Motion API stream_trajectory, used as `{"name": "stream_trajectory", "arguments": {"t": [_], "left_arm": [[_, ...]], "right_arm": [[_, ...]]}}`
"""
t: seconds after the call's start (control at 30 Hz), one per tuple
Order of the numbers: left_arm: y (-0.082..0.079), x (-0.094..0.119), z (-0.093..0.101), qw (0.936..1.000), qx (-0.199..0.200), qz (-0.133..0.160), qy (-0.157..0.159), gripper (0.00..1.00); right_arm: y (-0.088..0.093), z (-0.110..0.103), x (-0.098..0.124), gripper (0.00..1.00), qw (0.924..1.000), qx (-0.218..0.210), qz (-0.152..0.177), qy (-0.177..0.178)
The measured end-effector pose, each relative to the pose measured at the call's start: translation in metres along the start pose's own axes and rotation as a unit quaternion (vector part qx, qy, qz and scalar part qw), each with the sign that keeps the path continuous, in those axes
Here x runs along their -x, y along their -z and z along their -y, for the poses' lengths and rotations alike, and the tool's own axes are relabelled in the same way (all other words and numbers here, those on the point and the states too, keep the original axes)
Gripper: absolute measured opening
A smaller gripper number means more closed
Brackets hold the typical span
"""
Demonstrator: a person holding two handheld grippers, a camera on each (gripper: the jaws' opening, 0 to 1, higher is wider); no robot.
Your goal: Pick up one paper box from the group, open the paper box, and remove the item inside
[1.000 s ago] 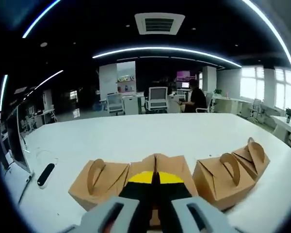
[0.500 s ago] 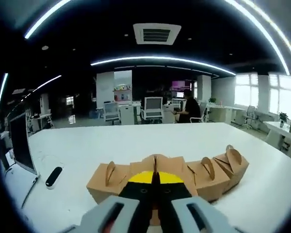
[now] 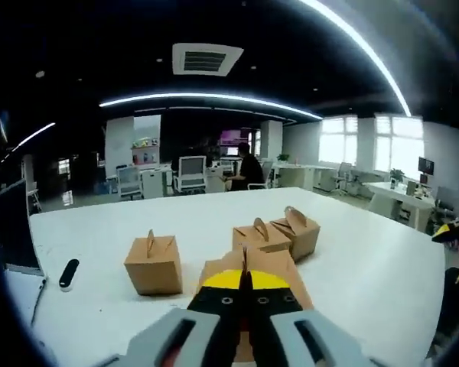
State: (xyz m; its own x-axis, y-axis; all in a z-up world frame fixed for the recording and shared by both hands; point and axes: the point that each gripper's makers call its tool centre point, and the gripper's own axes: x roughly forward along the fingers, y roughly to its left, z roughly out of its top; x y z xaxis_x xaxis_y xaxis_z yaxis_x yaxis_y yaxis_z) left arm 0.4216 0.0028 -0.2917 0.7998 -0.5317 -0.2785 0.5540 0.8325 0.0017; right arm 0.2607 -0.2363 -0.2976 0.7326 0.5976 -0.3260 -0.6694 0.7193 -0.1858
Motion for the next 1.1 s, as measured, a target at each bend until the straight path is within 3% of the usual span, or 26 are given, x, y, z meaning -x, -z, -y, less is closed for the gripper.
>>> {"name": "stream_trajectory", "arguments": {"t": [0.1,0.23,0.33,0.53,0.7,0.9,1.03,1.1], "left_arm": [[0.007,0.012,0.018,0.9985,-0.025,0.004,0.048,0.03],[0.011,0.028,0.042,0.9909,-0.062,0.023,0.118,0.03],[0.014,0.041,0.065,0.9778,-0.076,0.035,0.192,0.03],[0.026,0.057,0.089,0.9544,-0.12,0.034,0.271,0.03],[0.044,0.065,0.103,0.9346,-0.145,0.017,0.325,0.03],[0.054,0.065,0.107,0.9193,-0.154,0.012,0.362,0.03],[0.051,0.062,0.109,0.9048,-0.159,0.022,0.394,0.03],[0.047,0.057,0.107,0.9016,-0.163,0.026,0.4,0.03]], "right_arm": [[0.003,-0.003,-0.001,0.64,1.0,-0.007,-0.002,-0.001],[0.005,-0.009,-0.004,0.64,0.9999,-0.013,-0.001,-0.004],[0.006,-0.013,-0.006,0.64,0.9998,-0.018,0.0,-0.007],[0.01,-0.021,-0.014,0.65,0.9994,-0.025,0.009,-0.021],[0.015,-0.025,-0.024,0.66,0.999,-0.035,0.012,-0.026],[0.019,-0.034,-0.04,0.68,0.9981,-0.034,0.015,-0.049],[0.014,-0.04,-0.053,0.68,0.9966,-0.037,0.029,-0.068],[0.012,-0.043,-0.059,0.69,0.9959,-0.036,0.03,-0.077]]}}
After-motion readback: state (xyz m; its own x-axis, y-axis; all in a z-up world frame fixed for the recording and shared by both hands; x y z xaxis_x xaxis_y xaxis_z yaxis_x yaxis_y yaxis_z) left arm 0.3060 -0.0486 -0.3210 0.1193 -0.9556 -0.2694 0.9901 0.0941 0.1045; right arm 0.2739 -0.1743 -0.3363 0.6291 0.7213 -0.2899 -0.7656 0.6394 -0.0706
